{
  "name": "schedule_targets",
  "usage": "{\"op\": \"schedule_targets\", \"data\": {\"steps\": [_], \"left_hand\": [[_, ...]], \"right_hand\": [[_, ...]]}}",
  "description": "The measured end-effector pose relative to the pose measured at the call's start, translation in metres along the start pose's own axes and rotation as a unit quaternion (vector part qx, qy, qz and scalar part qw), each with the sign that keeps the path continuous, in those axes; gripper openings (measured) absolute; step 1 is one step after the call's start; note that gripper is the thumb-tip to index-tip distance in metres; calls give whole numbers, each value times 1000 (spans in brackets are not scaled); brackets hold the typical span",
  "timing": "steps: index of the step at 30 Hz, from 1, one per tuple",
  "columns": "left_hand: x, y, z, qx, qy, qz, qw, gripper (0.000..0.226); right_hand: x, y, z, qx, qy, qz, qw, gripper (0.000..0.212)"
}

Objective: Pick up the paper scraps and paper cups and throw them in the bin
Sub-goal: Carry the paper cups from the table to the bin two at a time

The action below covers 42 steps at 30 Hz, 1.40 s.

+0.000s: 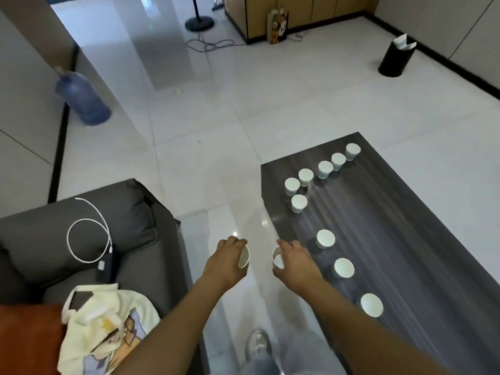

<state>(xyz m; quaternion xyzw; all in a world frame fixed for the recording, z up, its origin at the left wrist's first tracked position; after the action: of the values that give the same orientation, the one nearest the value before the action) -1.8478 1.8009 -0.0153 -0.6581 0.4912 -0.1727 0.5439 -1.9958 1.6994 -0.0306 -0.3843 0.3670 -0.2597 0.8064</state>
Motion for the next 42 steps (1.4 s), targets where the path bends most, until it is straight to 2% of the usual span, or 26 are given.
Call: {"op": "schedule_targets", "data": {"steps": [7, 12, 22, 34, 42], "left_hand": [[116, -58, 29, 1, 16, 1, 1000, 66], [233, -102, 37, -6, 31, -19, 999, 63], [440, -198, 31, 15, 49, -20, 998, 62], [750, -273, 1, 71, 174, 57, 981, 64], [940, -331, -62, 85, 244, 76, 963, 63]], "right_hand": [[114, -31, 40, 16, 8, -7, 1000, 67], [228, -63, 58, 20, 5, -23, 1000, 69], [425, -170, 95, 40, -1, -55, 998, 66], [678, -277, 91, 115, 144, -115, 976, 67], [815, -369, 77, 133, 215, -141, 957, 64]]}}
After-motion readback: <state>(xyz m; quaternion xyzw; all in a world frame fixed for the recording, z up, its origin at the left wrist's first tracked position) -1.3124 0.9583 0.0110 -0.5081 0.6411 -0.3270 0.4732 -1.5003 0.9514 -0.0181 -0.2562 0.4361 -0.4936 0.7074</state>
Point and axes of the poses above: each hand's wrist, its own x-axis towards the middle knuckle, its own y-axis out of the palm, z = x × y, the point moved 3 cm from there along x, towards the middle knuckle, and after that the axes turned 6 degrees about -z, right-handed, at the moved point
